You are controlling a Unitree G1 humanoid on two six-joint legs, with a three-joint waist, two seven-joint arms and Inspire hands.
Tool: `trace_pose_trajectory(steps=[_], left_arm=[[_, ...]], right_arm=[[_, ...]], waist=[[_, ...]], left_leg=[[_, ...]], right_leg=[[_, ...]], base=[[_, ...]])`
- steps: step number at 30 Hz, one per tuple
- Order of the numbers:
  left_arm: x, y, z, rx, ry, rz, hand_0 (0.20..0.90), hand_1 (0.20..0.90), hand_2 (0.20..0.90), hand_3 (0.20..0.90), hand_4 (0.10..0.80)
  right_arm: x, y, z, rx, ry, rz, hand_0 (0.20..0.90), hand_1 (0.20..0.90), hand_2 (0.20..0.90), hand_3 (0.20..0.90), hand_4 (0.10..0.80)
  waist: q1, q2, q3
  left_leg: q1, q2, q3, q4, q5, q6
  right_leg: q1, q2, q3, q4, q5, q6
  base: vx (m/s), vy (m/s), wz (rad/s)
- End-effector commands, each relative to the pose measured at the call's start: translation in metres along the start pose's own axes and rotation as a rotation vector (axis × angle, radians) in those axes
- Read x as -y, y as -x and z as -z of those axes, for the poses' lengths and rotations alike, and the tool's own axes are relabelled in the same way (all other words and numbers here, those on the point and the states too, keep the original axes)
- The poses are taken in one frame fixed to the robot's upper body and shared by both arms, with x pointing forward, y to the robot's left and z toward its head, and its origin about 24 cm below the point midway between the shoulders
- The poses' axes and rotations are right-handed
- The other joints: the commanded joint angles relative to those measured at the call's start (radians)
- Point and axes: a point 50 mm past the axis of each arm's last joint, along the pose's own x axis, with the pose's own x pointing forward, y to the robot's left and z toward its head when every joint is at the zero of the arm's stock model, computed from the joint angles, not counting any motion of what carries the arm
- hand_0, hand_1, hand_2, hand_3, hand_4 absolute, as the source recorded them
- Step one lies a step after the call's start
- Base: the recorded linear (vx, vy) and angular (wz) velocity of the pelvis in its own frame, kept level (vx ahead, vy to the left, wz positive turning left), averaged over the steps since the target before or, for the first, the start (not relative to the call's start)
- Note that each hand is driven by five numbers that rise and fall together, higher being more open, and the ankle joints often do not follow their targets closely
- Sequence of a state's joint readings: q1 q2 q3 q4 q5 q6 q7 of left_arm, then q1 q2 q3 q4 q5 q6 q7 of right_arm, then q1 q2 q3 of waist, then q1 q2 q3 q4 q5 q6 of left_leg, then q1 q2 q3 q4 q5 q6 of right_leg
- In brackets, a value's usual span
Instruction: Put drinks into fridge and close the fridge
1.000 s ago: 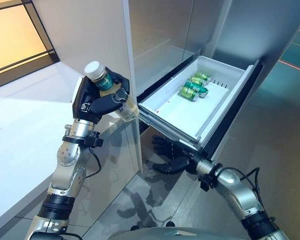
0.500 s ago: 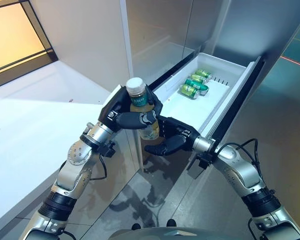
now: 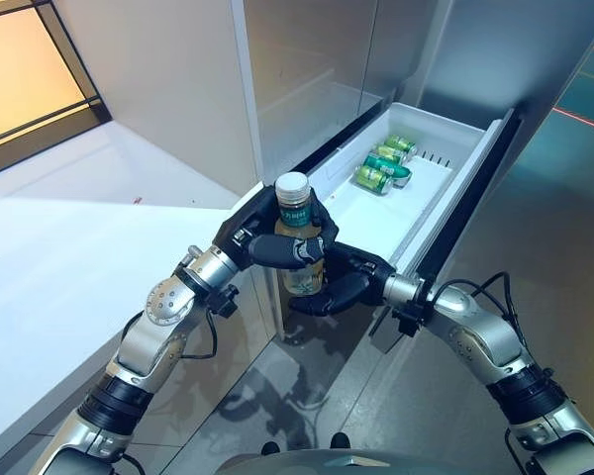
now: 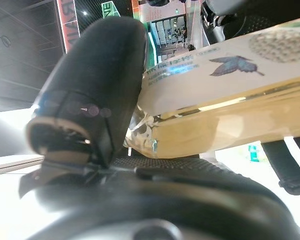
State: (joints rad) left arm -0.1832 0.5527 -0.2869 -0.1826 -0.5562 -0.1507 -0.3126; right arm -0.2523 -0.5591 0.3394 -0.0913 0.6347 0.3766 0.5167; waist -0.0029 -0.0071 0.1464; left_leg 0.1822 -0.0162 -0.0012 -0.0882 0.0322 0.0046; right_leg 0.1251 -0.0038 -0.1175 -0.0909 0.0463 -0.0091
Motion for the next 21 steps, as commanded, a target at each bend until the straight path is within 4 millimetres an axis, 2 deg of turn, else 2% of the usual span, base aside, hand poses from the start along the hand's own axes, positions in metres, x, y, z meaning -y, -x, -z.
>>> trace_pose_trajectory(steps=[1, 2, 3, 5, 6, 14, 21], left_arm=[[0.0, -0.038, -0.051, 0.292, -0.045, 0.068, 0.3, 0.3, 0.3, 0.2, 0.1], [0.002, -0.038, -0.05, 0.292, -0.037, 0.08, 0.3, 0.3, 0.3, 0.2, 0.1], [0.003, -0.038, -0.049, 0.291, -0.026, 0.089, 0.3, 0.3, 0.3, 0.2, 0.1], [0.006, -0.038, -0.047, 0.296, -0.006, 0.108, 0.3, 0.3, 0.3, 0.2, 0.1], [0.008, -0.038, -0.047, 0.303, 0.007, 0.119, 0.3, 0.3, 0.3, 0.2, 0.1], [0.022, -0.037, -0.04, 0.305, 0.071, 0.211, 0.3, 0.3, 0.3, 0.2, 0.1], [0.023, -0.035, -0.032, 0.265, 0.098, 0.214, 0.3, 0.3, 0.3, 0.2, 0.1]], right_arm=[[-0.055, -0.023, -0.073, 0.315, 0.036, -0.371, 0.848, 0.848, 0.848, 0.84, 0.74], [-0.057, -0.024, -0.071, 0.305, -0.014, -0.387, 0.738, 0.738, 0.738, 0.711, 0.611], [-0.059, -0.025, -0.068, 0.3, -0.05, -0.402, 0.568, 0.568, 0.568, 0.513, 0.413], [-0.062, -0.027, -0.064, 0.298, -0.106, -0.415, 0.434, 0.434, 0.434, 0.356, 0.256], [-0.064, -0.028, -0.062, 0.297, -0.138, -0.426, 0.3, 0.3, 0.3, 0.2, 0.1], [-0.074, -0.033, -0.05, 0.292, -0.361, -0.461, 0.305, 0.305, 0.305, 0.205, 0.105], [-0.072, -0.032, -0.05, 0.299, -0.345, -0.445, 0.3, 0.3, 0.3, 0.2, 0.1]], waist=[[-0.006, -0.016, -0.073], [-0.006, -0.016, -0.073], [-0.006, -0.017, -0.073], [-0.006, -0.017, -0.073], [-0.006, -0.017, -0.072], [-0.008, -0.015, -0.072], [-0.008, -0.014, -0.074]], left_leg=[[-0.026, -0.031, 0.005, 0.039, -0.082, 0.025], [-0.026, -0.031, 0.005, 0.039, -0.082, 0.025], [-0.026, -0.031, 0.005, 0.039, -0.083, 0.025], [-0.025, -0.03, 0.006, 0.039, -0.083, 0.026], [-0.025, -0.03, 0.006, 0.039, -0.083, 0.026], [-0.024, -0.029, 0.008, 0.04, -0.082, 0.025], [-0.027, -0.03, 0.006, 0.038, -0.079, 0.026]], right_leg=[[0.004, 0.02, 0.007, 0.133, -0.142, 0.041], [0.004, 0.021, 0.007, 0.133, -0.141, 0.041], [0.004, 0.021, 0.006, 0.132, -0.142, 0.041], [0.005, 0.021, 0.005, 0.131, -0.141, 0.041], [0.005, 0.021, 0.004, 0.131, -0.141, 0.041], [0.007, 0.022, 0.0, 0.127, -0.138, 0.041], [0.005, 0.021, -0.002, 0.121, -0.135, 0.042]], base=[[0.0, 0.0, 0.0], [0.0, 0.0, 0.0], [0.0, 0.0, 0.0], [0.0, 0.0, 0.0], [0.0, 0.0, 0.0], [0.0, 0.0, 0.0], [0.0, 0.0, 0.0]])
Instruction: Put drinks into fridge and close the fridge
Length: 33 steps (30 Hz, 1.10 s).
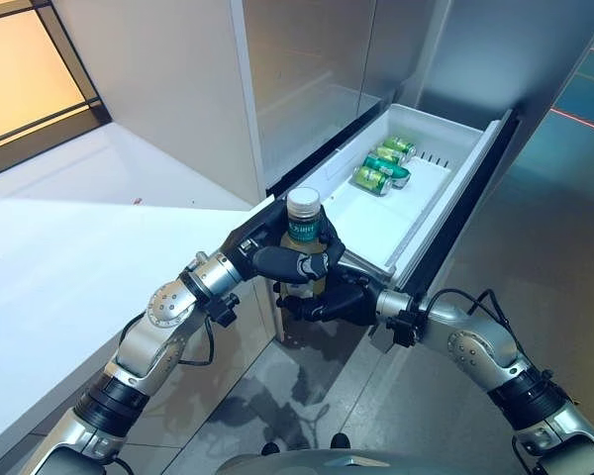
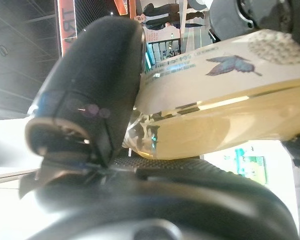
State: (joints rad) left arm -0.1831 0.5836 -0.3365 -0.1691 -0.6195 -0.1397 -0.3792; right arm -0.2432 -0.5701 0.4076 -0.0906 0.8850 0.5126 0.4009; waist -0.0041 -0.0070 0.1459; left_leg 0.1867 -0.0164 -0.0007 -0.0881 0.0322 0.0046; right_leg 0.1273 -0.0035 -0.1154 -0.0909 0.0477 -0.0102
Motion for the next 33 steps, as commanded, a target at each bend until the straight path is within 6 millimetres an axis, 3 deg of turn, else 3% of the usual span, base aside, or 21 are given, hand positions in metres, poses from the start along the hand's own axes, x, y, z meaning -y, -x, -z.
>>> trace_pose_trajectory(steps=[1, 5, 6, 7, 23, 29, 33], left_arm=[[0.015, -0.037, -0.041, 0.301, 0.018, 0.135, 0.3, 0.3, 0.3, 0.2, 0.1], [0.019, -0.036, -0.036, 0.281, 0.025, 0.169, 0.3, 0.3, 0.3, 0.2, 0.1], [0.019, -0.035, -0.036, 0.275, 0.017, 0.168, 0.467, 0.467, 0.467, 0.395, 0.295], [0.019, -0.036, -0.034, 0.263, 0.009, 0.165, 0.9, 0.9, 0.9, 0.9, 0.8], [0.02, -0.029, -0.008, 0.125, -0.011, 0.192, 0.9, 0.9, 0.9, 0.9, 0.8], [0.01, -0.027, -0.012, 0.186, -0.02, 0.036, 0.9, 0.9, 0.9, 0.9, 0.8], [-0.003, -0.022, -0.01, 0.225, 0.012, -0.165, 0.9, 0.9, 0.9, 0.9, 0.8]], right_arm=[[-0.073, -0.023, -0.054, 0.319, -0.058, -0.462, 0.3, 0.3, 0.3, 0.2, 0.1], [-0.069, -0.022, -0.055, 0.333, -0.028, -0.414, 0.3, 0.3, 0.3, 0.2, 0.1], [-0.067, -0.022, -0.056, 0.341, -0.003, -0.402, 0.3, 0.3, 0.3, 0.2, 0.1], [-0.065, -0.02, -0.06, 0.358, 0.034, -0.371, 0.3, 0.3, 0.3, 0.2, 0.1], [-0.036, -0.001, -0.122, 0.478, 0.266, -0.055, 0.3, 0.3, 0.3, 0.2, 0.1], [-0.025, 0.005, -0.135, 0.523, 0.317, 0.066, 0.3, 0.3, 0.3, 0.2, 0.1], [-0.015, 0.011, -0.146, 0.571, 0.37, 0.181, 0.3, 0.3, 0.3, 0.2, 0.1]], waist=[[-0.006, -0.014, -0.074], [-0.006, -0.011, -0.074], [-0.007, -0.011, -0.074], [-0.007, -0.011, -0.074], [0.001, -0.016, -0.067], [0.008, -0.02, -0.066], [0.018, -0.025, -0.065]], left_leg=[[-0.032, -0.03, 0.005, 0.038, -0.079, 0.026], [-0.029, -0.03, 0.002, 0.034, -0.077, 0.026], [-0.028, -0.03, 0.003, 0.034, -0.077, 0.026], [-0.029, -0.03, 0.004, 0.035, -0.077, 0.026], [-0.03, -0.033, 0.002, 0.042, -0.087, 0.027], [-0.029, -0.034, -0.003, 0.043, -0.089, 0.027], [-0.032, -0.034, -0.007, 0.05, -0.092, 0.025]], right_leg=[[0.003, 0.021, -0.004, 0.12, -0.136, 0.043], [0.007, 0.021, -0.003, 0.116, -0.133, 0.042], [0.007, 0.022, -0.004, 0.116, -0.133, 0.041], [0.007, 0.021, -0.004, 0.115, -0.132, 0.042], [0.008, 0.021, -0.01, 0.118, -0.133, 0.035], [0.011, 0.02, -0.014, 0.118, -0.134, 0.033], [0.012, 0.018, -0.02, 0.121, -0.137, 0.03]], base=[[0.0, 0.0, 0.0], [0.0, 0.0, 0.0], [0.0, 0.0, 0.0], [0.0, 0.0, 0.0], [0.0, 0.0, 0.0], [0.0, 0.0, 0.0], [0.0, 0.0, 0.0]])
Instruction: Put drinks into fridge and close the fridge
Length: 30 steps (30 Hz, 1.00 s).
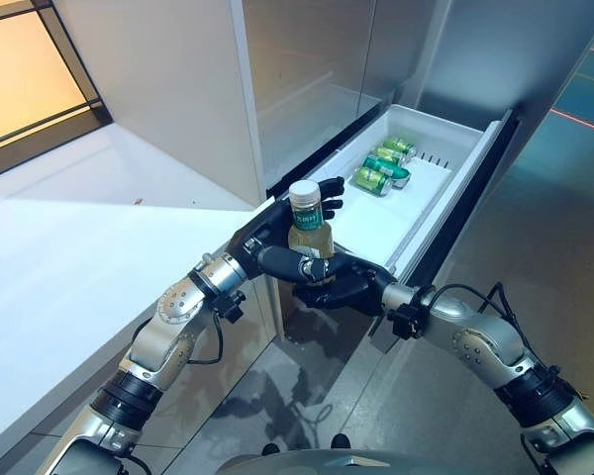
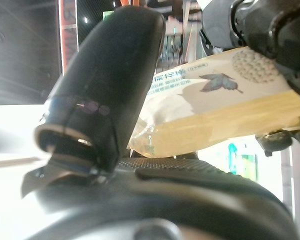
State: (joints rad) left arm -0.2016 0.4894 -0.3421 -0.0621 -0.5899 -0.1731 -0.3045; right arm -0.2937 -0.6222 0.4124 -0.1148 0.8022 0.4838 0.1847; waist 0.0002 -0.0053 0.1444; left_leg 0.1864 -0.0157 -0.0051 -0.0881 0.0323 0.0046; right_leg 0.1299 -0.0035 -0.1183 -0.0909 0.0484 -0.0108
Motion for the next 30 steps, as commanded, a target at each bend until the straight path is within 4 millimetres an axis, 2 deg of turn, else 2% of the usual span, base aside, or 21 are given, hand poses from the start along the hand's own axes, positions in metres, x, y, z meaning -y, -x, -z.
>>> trace_pose_trajectory(steps=[1, 5, 7, 13, 15, 18, 21, 24, 25, 30], left_arm=[[0.001, -0.014, -0.026, 0.223, -0.016, -0.076, 0.9, 0.9, 0.9, 0.9, 0.8], [-0.006, -0.007, -0.014, 0.179, 0.011, -0.176, 0.9, 0.9, 0.9, 0.9, 0.8], [-0.007, -0.001, 0.0, 0.113, 0.029, -0.205, 0.9, 0.9, 0.9, 0.9, 0.8], [-0.004, 0.011, 0.033, -0.074, 0.12, -0.193, 0.9, 0.9, 0.9, 0.9, 0.8], [0.002, 0.021, 0.05, -0.168, 0.163, -0.174, 0.9, 0.9, 0.9, 0.9, 0.8], [0.009, 0.031, 0.064, -0.252, 0.19, -0.143, 0.9, 0.9, 0.9, 0.9, 0.8], [0.017, 0.045, 0.08, -0.386, 0.23, -0.104, 0.9, 0.9, 0.9, 0.9, 0.8], [0.021, 0.057, 0.093, -0.49, 0.239, -0.072, 0.9, 0.9, 0.9, 0.9, 0.8], [0.023, 0.069, 0.103, -0.575, 0.241, -0.062, 0.9, 0.9, 0.9, 0.9, 0.8], [0.015, 0.103, 0.125, -0.76, 0.225, -0.11, 0.9, 0.9, 0.9, 0.9, 0.8]], right_arm=[[-0.006, 0.008, -0.13, 0.583, 0.143, -0.002, 0.3, 0.3, 0.3, 0.2, 0.1], [0.009, 0.013, -0.142, 0.606, 0.193, 0.129, 0.3, 0.3, 0.3, 0.2, 0.1], [0.024, 0.02, -0.15, 0.613, 0.226, 0.24, 0.3, 0.3, 0.3, 0.2, 0.1], [0.058, 0.034, -0.161, 0.592, 0.226, 0.412, 0.3, 0.3, 0.3, 0.2, 0.1], [0.08, 0.043, -0.166, 0.566, 0.222, 0.509, 0.3, 0.3, 0.3, 0.2, 0.1], [0.105, 0.053, -0.167, 0.529, 0.213, 0.608, 0.3, 0.3, 0.3, 0.2, 0.1], [0.131, 0.067, -0.165, 0.465, 0.21, 0.721, 0.3, 0.3, 0.3, 0.2, 0.1], [0.148, 0.077, -0.163, 0.422, 0.215, 0.788, 0.3, 0.3, 0.3, 0.2, 0.1], [0.157, 0.084, -0.163, 0.393, 0.226, 0.841, 0.3, 0.3, 0.3, 0.2, 0.1], [0.181, 0.105, -0.156, 0.277, 0.252, 0.987, 0.3, 0.3, 0.3, 0.2, 0.1]], waist=[[0.016, -0.029, -0.063], [0.027, -0.038, -0.056], [0.036, -0.044, -0.053], [0.054, -0.05, -0.043], [0.069, -0.052, -0.037], [0.089, -0.052, -0.032], [0.115, -0.05, -0.02], [0.133, -0.046, -0.007], [0.144, -0.042, 0.005], [0.175, -0.026, 0.052]], left_leg=[[-0.033, -0.035, -0.003, 0.052, -0.093, 0.025], [-0.037, -0.035, -0.005, 0.06, -0.098, 0.023], [-0.039, -0.034, -0.003, 0.064, -0.102, 0.022], [-0.046, -0.033, -0.003, 0.08, -0.107, 0.018], [-0.051, -0.031, -0.004, 0.086, -0.107, 0.017], [-0.059, -0.031, -0.011, 0.091, -0.106, 0.014], [-0.074, -0.03, -0.021, 0.105, -0.102, 0.008], [-0.092, -0.032, -0.033, 0.123, -0.101, 0.005], [-0.107, -0.033, -0.043, 0.137, -0.099, 0.004], [-0.167, -0.04, -0.076, 0.172, -0.089, 0.004]], right_leg=[[0.009, 0.018, -0.019, 0.123, -0.139, 0.03], [0.009, 0.016, -0.032, 0.128, -0.142, 0.025], [0.01, 0.013, -0.044, 0.132, -0.145, 0.023], [0.011, 0.008, -0.068, 0.141, -0.151, 0.021], [0.011, 0.005, -0.084, 0.147, -0.155, 0.019], [0.011, 0.0, -0.104, 0.152, -0.161, 0.017], [0.01, -0.006, -0.13, 0.162, -0.165, 0.014], [0.002, -0.011, -0.146, 0.175, -0.17, 0.011], [-0.007, -0.014, -0.153, 0.186, -0.171, 0.009], [-0.054, -0.022, -0.171, 0.228, -0.179, -0.001]], base=[[0.0, 0.0, 0.0], [0.003, -0.005, 0.01], [0.02, -0.025, 0.07], [0.026, -0.008, 0.09], [0.044, -0.006, 0.13], [0.052, -0.005, 0.25], [0.053, -0.014, 0.25], [0.033, -0.01, 0.26], [0.019, -0.001, 0.31], [0.007, -0.011, 0.28]])
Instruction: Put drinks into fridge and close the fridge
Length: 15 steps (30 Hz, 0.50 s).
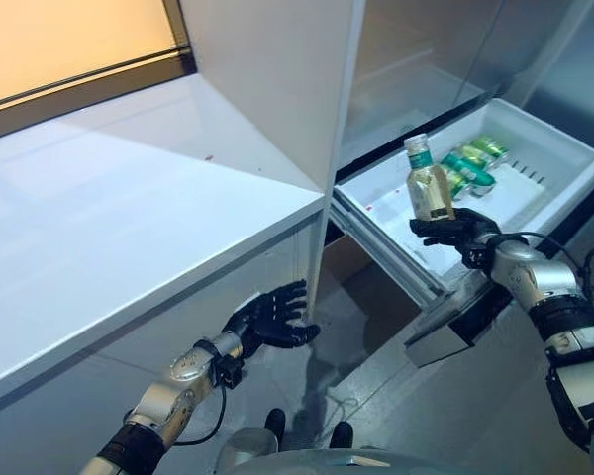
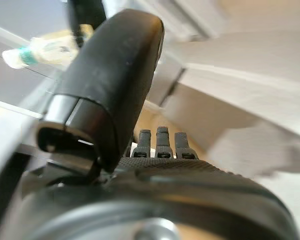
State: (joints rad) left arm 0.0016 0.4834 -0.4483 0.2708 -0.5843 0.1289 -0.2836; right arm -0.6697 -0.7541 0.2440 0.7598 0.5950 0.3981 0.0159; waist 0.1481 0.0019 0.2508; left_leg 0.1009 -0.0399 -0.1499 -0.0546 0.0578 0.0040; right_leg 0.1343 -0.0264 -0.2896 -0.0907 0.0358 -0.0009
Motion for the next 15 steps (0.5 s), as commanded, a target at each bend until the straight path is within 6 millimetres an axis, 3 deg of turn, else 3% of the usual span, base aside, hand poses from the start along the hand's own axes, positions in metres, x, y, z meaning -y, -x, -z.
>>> trace_pose_trajectory(steps=[1, 6, 15], left_arm=[[-0.006, 0.007, 0.002, -0.024, -0.081, 0.015, 0.9, 0.9, 0.9, 0.9, 0.8], [-0.034, 0.02, 0.024, -0.091, -0.113, -0.121, 0.9, 0.9, 0.9, 0.9, 0.8], [-0.063, 0.032, 0.041, -0.109, -0.083, -0.33, 0.9, 0.9, 0.9, 0.9, 0.8]], right_arm=[[0.042, 0.034, -0.121, 0.429, 0.056, 0.13, 0.3, 0.3, 0.3, 0.2, 0.1], [0.073, 0.034, -0.115, 0.321, 0.132, 0.273, 0.3, 0.3, 0.3, 0.2, 0.1], [0.098, 0.036, -0.094, 0.091, 0.265, 0.39, 0.3, 0.3, 0.3, 0.2, 0.1]], waist=[[0.031, -0.03, -0.044], [0.056, -0.005, 0.039], [0.062, 0.022, 0.133]], left_leg=[[-0.093, -0.018, 0.061, 0.144, -0.113, 0.004], [-0.159, -0.028, 0.028, 0.163, -0.096, 0.009], [-0.217, -0.03, 0.017, 0.181, -0.083, 0.016]], right_leg=[[-0.069, 0.0, -0.001, 0.235, -0.167, -0.012], [-0.136, -0.005, -0.004, 0.269, -0.166, -0.019], [-0.214, -0.013, 0.0, 0.325, -0.169, -0.03]], base=[[0.011, -0.029, 0.26], [-0.059, -0.023, 0.16], [-0.029, 0.002, 0.03]])
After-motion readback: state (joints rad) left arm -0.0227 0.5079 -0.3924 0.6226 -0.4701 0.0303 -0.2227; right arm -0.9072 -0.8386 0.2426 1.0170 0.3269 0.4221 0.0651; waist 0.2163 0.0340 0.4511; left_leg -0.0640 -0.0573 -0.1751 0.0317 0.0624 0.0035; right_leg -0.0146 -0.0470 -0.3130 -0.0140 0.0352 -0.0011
